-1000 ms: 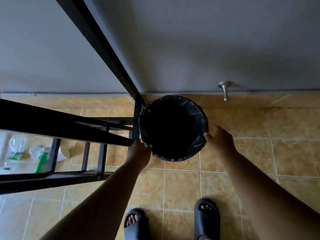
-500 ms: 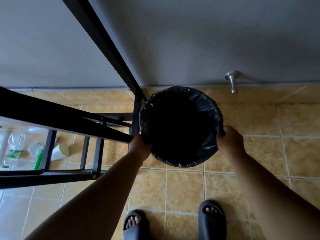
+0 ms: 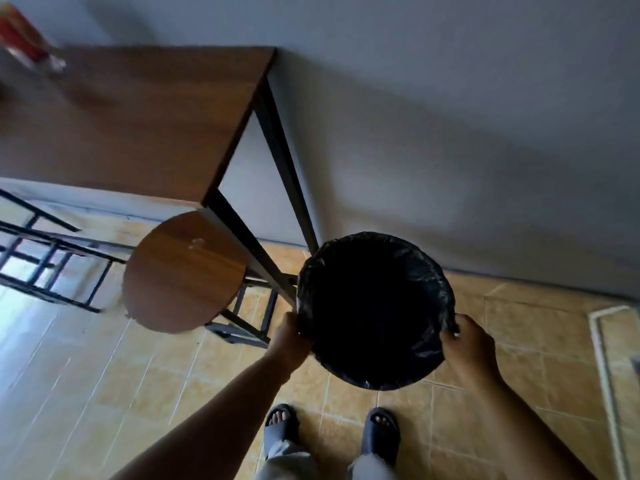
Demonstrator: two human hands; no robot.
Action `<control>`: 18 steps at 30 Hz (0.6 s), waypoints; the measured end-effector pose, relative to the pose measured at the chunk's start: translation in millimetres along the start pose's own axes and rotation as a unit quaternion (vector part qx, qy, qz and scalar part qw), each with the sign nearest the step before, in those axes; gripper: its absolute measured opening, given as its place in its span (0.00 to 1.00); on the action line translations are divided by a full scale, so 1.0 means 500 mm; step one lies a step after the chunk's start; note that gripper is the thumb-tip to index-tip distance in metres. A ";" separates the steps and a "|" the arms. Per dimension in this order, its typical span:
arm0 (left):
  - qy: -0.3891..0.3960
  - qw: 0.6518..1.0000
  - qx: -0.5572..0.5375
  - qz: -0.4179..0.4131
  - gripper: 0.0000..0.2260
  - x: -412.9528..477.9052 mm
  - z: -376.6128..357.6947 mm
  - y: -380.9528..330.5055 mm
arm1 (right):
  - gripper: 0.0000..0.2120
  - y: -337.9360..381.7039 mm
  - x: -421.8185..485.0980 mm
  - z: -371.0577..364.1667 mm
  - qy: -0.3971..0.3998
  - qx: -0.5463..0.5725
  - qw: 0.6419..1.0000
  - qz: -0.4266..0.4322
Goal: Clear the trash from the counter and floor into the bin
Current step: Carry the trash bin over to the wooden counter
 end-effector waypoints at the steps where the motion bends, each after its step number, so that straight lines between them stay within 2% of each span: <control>1: -0.006 1.000 -0.002 -0.005 0.16 -0.045 0.019 -0.005 | 0.10 0.022 -0.027 0.030 -0.001 0.001 1.000 0.007; 4: -0.023 0.999 -0.041 -0.005 0.16 -0.147 0.062 0.016 | 0.12 0.080 -0.114 0.093 0.015 0.010 1.000 0.026; 6: -0.037 0.998 -0.044 -0.018 0.14 -0.193 0.097 0.033 | 0.12 0.112 -0.155 0.119 0.025 0.012 0.998 0.059; 9: -0.012 0.997 -0.068 -0.044 0.09 -0.238 0.142 0.075 | 0.11 0.167 -0.216 0.141 0.031 0.003 0.995 0.091; 15: -0.035 0.987 -0.144 -0.060 0.10 -0.311 0.271 0.187 | 0.02 0.304 -0.322 0.098 0.029 -0.025 0.985 0.170; 18: -0.049 0.978 -0.197 -0.051 0.13 -0.360 0.354 0.263 | 0.02 0.385 -0.386 0.044 0.038 -0.035 0.978 0.203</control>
Point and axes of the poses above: each hand's wrist, its own x-axis towards the middle knuckle, its own z-axis out of the back of the hand, y = z × x, the point moved 4 cm from there along x, towards the middle knuckle, and after that the axes turned 14 degrees about z, right-handed, at the moved point
